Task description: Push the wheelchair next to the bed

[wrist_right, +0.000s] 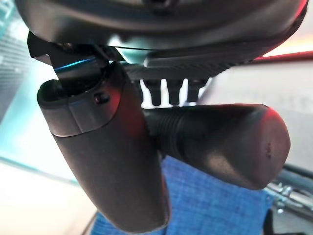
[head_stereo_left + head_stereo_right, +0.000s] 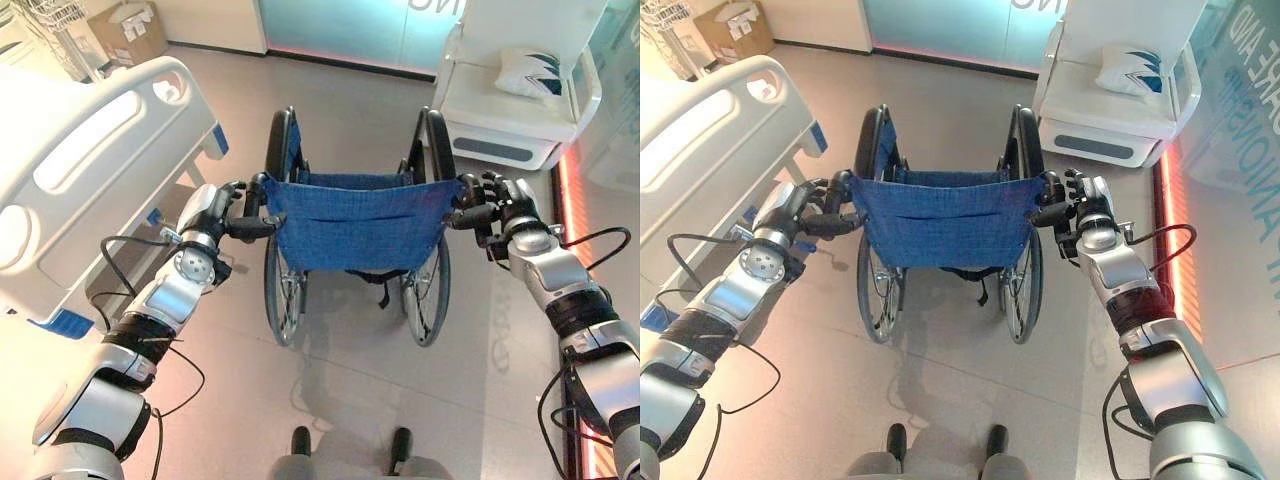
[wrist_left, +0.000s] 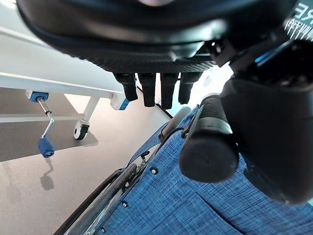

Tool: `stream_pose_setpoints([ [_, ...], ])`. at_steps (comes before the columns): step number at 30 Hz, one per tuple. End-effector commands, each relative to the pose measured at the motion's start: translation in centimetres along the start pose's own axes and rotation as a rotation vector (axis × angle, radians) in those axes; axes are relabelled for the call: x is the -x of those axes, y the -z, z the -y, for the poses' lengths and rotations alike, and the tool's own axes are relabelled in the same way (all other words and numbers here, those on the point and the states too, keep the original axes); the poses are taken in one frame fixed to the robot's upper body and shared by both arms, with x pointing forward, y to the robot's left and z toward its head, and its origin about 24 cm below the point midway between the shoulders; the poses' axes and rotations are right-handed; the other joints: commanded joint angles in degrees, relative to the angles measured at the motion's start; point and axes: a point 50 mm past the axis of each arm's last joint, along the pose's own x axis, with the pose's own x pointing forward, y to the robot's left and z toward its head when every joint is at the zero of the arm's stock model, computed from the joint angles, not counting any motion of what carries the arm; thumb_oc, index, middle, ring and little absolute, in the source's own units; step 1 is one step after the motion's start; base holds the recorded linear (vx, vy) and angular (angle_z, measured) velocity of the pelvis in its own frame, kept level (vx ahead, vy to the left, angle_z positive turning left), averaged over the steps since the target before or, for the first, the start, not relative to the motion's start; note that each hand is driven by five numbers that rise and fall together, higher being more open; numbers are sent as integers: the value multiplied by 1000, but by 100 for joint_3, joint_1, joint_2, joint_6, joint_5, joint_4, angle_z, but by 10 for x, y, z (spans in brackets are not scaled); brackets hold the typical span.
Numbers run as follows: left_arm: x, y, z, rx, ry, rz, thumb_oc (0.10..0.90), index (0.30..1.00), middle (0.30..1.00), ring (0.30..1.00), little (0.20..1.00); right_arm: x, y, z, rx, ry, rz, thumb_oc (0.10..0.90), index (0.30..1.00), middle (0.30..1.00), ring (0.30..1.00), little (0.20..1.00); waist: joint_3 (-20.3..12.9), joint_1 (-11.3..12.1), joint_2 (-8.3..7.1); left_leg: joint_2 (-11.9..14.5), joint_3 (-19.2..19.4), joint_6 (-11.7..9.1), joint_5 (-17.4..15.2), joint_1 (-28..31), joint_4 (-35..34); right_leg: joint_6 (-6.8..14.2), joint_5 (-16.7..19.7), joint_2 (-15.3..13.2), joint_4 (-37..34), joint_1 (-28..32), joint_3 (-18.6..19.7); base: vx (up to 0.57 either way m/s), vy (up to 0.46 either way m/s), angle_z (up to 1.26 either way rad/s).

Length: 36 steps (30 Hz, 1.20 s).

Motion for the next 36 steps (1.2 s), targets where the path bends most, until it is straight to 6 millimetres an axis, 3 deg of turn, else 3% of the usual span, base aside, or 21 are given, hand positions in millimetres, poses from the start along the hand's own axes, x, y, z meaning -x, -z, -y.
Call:
stream_pose_setpoints([
  [1, -12, -12, -55, -76, -166, -9, 800, 900, 900, 900, 900, -3, -23, 64, 182, 226, 22, 800, 900, 900, 900, 900, -175, 16, -93, -270, 76, 208, -468, -158, 304, -28, -664, -46, 579, -11, 86, 0, 0, 0],
  [9, -18, -21, -64, -135, -131, -60, 800, 900, 900, 900, 900, -5, -34, 68, 173, 251, -42, 800, 900, 900, 900, 900, -102, -9, -111, -265, 87, 212, -487, -174, 332, -35, -663, -28, 592, -40, 118, 0, 0, 0],
  [17, -24, -35, -68, -69, -147, -63, 800, 900, 900, 900, 900, -8, -42, 63, 158, 206, -81, 800, 900, 900, 900, 900, -126, -39, -110, -261, 120, 213, -491, -162, 343, -40, -661, -24, 589, -29, 131, 0, 1, 0],
  [27, -28, -31, -60, -94, -97, -108, 800, 900, 900, 900, 900, -12, -20, 41, 5, 55, -233, 800, 900, 900, 900, 900, -136, -36, -87, -267, 117, 215, -489, -161, 357, -56, -665, -34, 613, -33, 127, 0, 0, 0],
  [36, -28, -27, -61, -128, -78, -125, 800, 900, 900, 900, 900, -13, 1, 43, 7, 12, -356, 800, 900, 900, 900, 900, -112, -8, -83, -261, 124, 219, -485, -181, 373, -53, -651, -59, 624, -51, 112, 0, 0, 0],
])
